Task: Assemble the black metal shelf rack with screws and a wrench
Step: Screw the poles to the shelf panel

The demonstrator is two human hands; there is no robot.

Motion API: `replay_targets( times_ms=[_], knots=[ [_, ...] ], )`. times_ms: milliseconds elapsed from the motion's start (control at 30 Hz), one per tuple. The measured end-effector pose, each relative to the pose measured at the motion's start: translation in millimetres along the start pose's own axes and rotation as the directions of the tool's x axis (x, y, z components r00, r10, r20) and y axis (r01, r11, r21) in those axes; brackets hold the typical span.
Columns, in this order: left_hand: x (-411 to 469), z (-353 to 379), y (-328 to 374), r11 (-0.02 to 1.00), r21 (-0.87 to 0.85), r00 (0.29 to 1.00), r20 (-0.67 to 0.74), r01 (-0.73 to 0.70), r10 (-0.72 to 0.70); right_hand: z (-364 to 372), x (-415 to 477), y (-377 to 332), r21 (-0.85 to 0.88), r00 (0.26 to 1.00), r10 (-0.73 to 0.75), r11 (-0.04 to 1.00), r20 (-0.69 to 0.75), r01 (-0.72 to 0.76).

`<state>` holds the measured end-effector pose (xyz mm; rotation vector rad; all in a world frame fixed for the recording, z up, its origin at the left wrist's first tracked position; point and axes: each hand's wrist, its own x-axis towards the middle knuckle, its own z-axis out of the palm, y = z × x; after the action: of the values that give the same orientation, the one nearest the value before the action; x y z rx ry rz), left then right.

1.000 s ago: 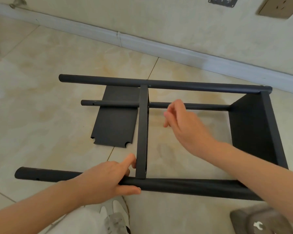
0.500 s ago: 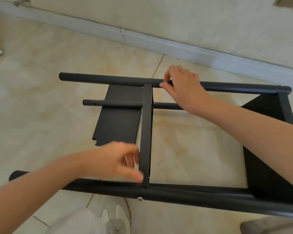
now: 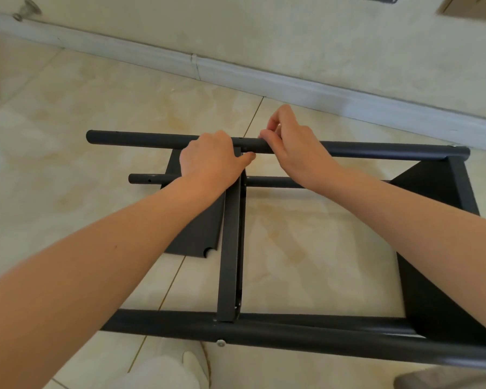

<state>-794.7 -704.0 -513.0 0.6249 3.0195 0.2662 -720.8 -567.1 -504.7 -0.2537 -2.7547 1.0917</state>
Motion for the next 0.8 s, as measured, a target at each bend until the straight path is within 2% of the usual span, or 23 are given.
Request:
replay_targets(
  times_ms=[267,800],
  knots=[
    [1.1,4.4,7.0,1.000,-0.016,0.998,-0.054,0.008,-0.009,-4.4,-1.1,2.5,0.042,0.999,0.007,0.999,0.033,-0.008],
    [2.4,4.7,19.7,1.000,-0.003,0.999,-0.051,0.017,-0.017,-6.1,1.1,7.6,0.049,1.000,0.006,0.999,0.030,-0.007]
  ],
)
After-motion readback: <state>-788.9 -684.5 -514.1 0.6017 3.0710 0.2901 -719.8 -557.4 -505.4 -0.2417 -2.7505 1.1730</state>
